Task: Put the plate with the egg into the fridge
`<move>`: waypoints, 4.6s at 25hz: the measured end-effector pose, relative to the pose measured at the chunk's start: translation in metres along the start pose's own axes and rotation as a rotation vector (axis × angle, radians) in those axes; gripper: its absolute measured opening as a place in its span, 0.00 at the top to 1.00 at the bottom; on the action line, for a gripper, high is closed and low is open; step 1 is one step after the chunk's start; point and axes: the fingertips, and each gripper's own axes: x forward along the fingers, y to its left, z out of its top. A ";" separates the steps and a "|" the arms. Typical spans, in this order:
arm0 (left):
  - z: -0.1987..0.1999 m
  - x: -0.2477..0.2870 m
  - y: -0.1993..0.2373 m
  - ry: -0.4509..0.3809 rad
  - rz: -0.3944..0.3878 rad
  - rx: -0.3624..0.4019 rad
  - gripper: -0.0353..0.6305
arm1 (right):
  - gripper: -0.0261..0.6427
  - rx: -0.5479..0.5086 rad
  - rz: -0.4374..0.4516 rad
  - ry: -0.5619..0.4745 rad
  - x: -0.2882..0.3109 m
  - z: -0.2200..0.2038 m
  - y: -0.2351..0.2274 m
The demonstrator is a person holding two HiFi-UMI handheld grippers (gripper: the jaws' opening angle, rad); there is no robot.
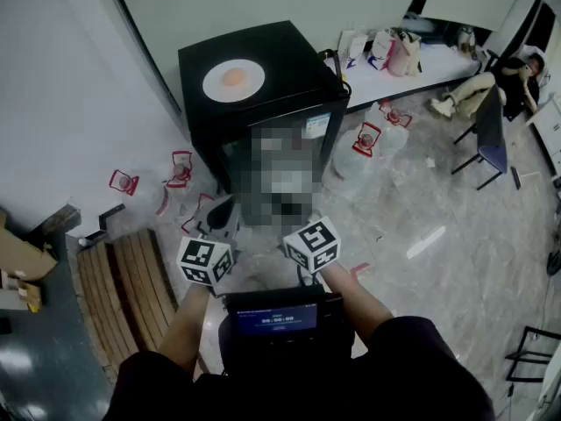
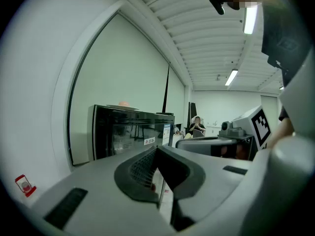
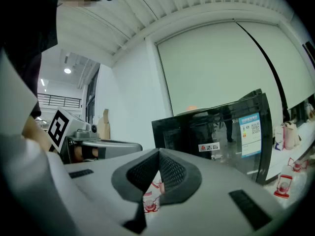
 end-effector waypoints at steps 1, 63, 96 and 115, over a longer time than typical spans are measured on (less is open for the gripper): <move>0.000 0.000 -0.001 0.000 0.002 0.005 0.93 | 0.95 -0.001 0.003 0.000 0.000 0.001 0.001; -0.110 0.059 0.140 0.214 -0.178 0.114 0.87 | 0.95 0.083 -0.591 -0.018 0.046 -0.069 0.070; -0.136 -0.014 -0.040 0.169 0.032 0.069 0.88 | 0.95 0.052 -0.576 -0.052 -0.097 -0.083 0.064; -0.105 -0.054 -0.227 0.084 0.032 0.191 0.93 | 0.95 0.031 -0.472 -0.012 -0.288 -0.081 0.070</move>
